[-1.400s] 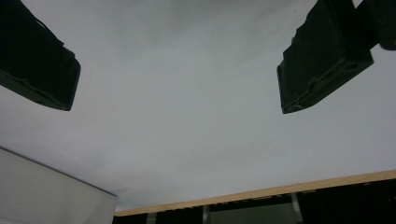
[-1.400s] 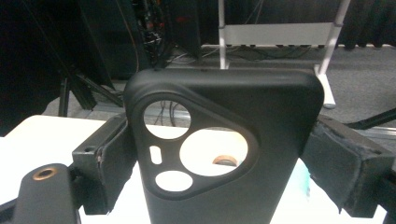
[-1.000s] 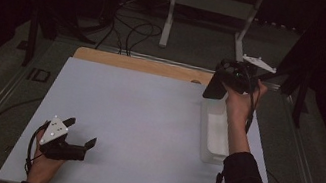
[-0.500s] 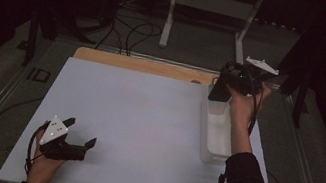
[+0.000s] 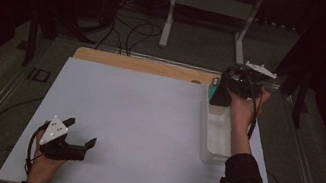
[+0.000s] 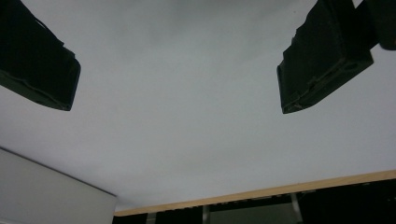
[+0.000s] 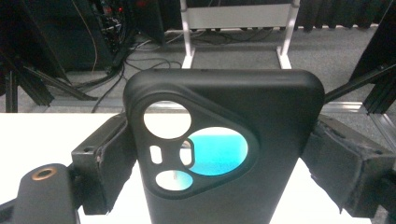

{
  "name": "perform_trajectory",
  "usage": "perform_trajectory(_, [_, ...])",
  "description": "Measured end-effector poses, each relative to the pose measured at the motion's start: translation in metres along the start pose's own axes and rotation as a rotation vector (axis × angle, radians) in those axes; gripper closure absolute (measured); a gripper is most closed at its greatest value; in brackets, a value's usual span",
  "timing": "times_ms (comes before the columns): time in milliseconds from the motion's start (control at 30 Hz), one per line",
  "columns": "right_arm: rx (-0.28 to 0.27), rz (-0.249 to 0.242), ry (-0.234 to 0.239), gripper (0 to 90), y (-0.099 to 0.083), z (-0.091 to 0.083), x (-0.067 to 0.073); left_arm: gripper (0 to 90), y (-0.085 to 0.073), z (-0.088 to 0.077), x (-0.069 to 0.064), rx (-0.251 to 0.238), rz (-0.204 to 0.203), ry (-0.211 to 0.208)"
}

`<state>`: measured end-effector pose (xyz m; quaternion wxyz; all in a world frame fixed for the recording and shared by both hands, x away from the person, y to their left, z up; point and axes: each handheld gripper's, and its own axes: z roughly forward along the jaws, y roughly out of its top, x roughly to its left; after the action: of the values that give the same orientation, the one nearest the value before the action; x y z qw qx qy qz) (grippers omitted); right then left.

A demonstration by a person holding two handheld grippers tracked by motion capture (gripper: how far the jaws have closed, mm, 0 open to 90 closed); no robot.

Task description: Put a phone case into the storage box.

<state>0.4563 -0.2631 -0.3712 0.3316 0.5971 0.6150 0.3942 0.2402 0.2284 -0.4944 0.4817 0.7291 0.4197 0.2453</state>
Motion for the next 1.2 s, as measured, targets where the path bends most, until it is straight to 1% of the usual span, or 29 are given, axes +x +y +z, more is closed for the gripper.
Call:
perform_trajectory(167, [0.015, 0.0, -0.005, 14.0, -0.008, 0.005, -0.002, 0.1, 0.0, 0.0, 0.0, 0.0, 0.0, 0.0])
perform_trajectory(400, [0.025, 0.01, -0.008, 14.0, -0.013, 0.01, -0.003, 0.1, 0.0, 0.0, 0.0, 0.0, 0.0, -0.002])
perform_trajectory(800, [0.043, 0.001, -0.007, 13.9, -0.021, 0.018, 0.001, 0.1, 0.0, 0.0, 0.0, -0.002, -0.001, 0.0])
perform_trajectory(1200, [0.062, -0.019, -0.022, 14.0, -0.027, 0.026, 0.004, 0.1, 0.0, 0.0, 0.001, -0.005, -0.003, 0.0])
